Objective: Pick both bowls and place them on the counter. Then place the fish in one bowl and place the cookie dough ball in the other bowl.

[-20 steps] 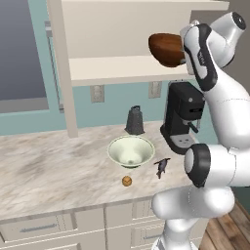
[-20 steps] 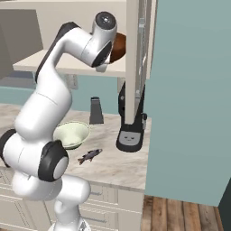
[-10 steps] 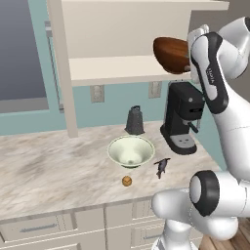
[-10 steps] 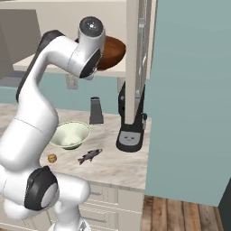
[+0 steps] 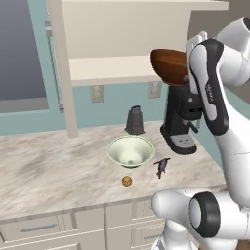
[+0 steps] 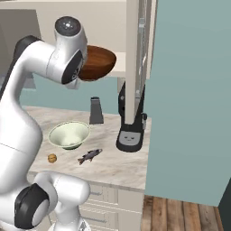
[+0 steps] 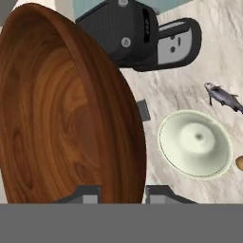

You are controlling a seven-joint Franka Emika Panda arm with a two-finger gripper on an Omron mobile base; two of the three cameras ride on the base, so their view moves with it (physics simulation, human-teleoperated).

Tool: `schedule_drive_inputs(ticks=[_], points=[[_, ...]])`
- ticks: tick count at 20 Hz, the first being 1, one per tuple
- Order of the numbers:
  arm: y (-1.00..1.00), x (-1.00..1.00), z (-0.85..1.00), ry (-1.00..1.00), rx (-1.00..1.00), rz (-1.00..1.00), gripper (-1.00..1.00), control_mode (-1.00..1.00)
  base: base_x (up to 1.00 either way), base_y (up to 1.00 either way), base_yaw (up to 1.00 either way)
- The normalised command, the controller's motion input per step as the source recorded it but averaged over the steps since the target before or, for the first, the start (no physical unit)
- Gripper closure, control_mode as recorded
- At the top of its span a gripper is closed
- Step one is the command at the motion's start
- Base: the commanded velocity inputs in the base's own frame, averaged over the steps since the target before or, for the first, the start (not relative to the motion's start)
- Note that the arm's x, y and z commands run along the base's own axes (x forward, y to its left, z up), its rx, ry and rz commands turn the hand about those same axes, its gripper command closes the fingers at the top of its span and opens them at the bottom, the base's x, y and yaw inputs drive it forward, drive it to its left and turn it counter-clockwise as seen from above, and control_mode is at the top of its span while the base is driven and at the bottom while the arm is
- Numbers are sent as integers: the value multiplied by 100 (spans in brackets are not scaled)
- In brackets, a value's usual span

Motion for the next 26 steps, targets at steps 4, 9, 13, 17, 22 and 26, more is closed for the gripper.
schedule_drive_inputs(ticks=[4, 9, 13, 17, 22, 26], points=[[6, -67, -3, 11, 0, -7, 100, -100, 0, 0, 0], [1, -58, -25, 14, 0, -12, 100, -100, 0, 0, 0], [4, -56, -43, 0, 0, -12, 100, -100, 0, 0, 0], [5, -20, -68, 0, -2, -13, 100, -100, 0, 0, 0], [12, 1, -82, 0, -3, -16, 100, -100, 0, 0, 0], [1, 10, -70, 0, -3, -12, 100, -100, 0, 0, 0]])
